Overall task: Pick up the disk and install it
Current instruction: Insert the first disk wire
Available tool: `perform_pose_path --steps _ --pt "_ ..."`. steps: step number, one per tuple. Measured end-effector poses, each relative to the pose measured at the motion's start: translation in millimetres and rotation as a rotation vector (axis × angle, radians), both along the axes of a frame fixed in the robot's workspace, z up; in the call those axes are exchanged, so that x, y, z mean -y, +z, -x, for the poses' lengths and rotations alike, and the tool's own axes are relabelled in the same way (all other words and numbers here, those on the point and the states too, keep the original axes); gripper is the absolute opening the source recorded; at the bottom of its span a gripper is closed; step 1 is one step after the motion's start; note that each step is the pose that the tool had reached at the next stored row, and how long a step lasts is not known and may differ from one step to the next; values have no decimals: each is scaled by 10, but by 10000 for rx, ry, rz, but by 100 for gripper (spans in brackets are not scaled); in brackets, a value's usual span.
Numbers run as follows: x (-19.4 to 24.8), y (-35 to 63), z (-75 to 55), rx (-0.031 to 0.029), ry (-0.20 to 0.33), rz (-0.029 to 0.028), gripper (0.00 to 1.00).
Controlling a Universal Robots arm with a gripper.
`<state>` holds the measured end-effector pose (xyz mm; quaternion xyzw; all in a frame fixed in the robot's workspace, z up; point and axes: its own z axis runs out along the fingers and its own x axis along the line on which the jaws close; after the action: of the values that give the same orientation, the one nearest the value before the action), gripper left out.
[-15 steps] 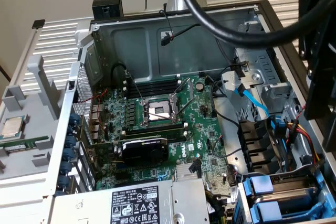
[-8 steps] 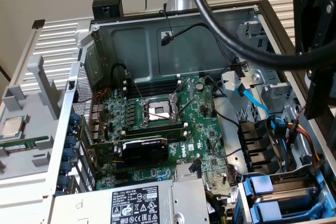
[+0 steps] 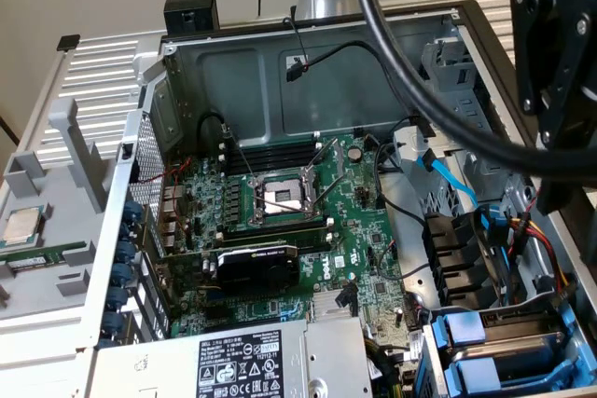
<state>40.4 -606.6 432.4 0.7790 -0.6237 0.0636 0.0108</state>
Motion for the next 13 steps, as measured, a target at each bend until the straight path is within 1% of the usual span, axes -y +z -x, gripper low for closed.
perform_pose_path --steps 2,3,5,7,9,10,11,13 --pt "5 -5 0 -46 44 -191 43" --pt "8 -9 0 -70 64 -274 43" --pt "18 -17 0 -129 103 -419 43" --pt "26 -21 0 -165 143 -535 43" --pt "39 -24 -2 -198 180 -608 43" --pt "48 -25 -2 -210 193 -630 43" --pt "60 -26 -3 -221 207 -643 43" --pt "82 -29 -5 -240 240 -645 43"
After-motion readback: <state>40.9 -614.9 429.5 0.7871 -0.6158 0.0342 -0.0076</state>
